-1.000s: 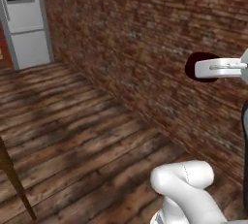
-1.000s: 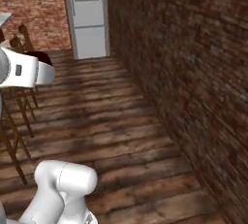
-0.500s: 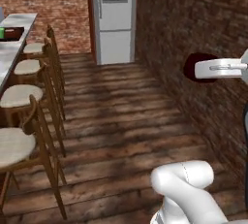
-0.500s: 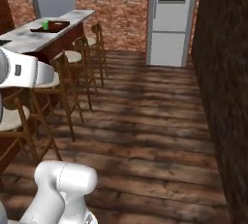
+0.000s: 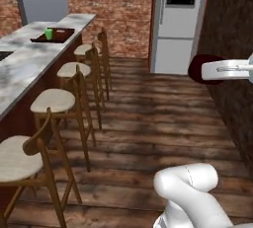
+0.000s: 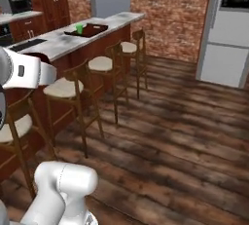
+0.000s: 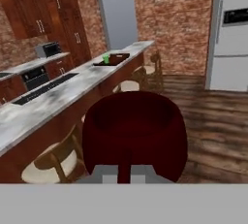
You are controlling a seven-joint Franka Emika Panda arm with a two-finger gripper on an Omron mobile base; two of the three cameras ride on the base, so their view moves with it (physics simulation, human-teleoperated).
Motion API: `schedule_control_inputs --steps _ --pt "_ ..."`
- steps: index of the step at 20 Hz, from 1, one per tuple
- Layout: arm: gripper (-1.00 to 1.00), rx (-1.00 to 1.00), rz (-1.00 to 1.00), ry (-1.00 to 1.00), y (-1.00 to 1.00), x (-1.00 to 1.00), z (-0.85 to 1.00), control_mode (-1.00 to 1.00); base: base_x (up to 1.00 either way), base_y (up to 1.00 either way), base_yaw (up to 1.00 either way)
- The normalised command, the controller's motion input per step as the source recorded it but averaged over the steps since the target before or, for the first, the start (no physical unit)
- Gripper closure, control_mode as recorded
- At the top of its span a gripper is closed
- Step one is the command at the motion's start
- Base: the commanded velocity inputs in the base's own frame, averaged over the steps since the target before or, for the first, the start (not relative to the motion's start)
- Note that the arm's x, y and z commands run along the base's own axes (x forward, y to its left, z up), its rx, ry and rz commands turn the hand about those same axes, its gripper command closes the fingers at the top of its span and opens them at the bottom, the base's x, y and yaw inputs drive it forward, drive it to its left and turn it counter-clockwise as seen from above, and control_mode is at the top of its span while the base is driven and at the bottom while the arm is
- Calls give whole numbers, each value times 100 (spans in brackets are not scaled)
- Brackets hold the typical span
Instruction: There is a tray on the dining counter. Grab the cup, mug, and pitcher and place them on the tray. The pitcher may be placed next to the tray if it cannot fit the tray.
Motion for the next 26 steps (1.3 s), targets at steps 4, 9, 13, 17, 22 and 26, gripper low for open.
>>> schedule_control_inputs --steps 4,9,13,17,22,26 --pt "100 0 0 0 0 0 0 100 100 -51 50" --pt "100 0 0 0 0 0 0 100 88 -61 42" --pt "100 0 0 0 0 0 0 100 72 -70 37" --pt "100 0 0 0 0 0 0 100 89 -63 34" --pt "100 0 0 0 0 0 0 100 100 -57 31" --pt "100 0 0 0 0 0 0 100 100 -54 32"
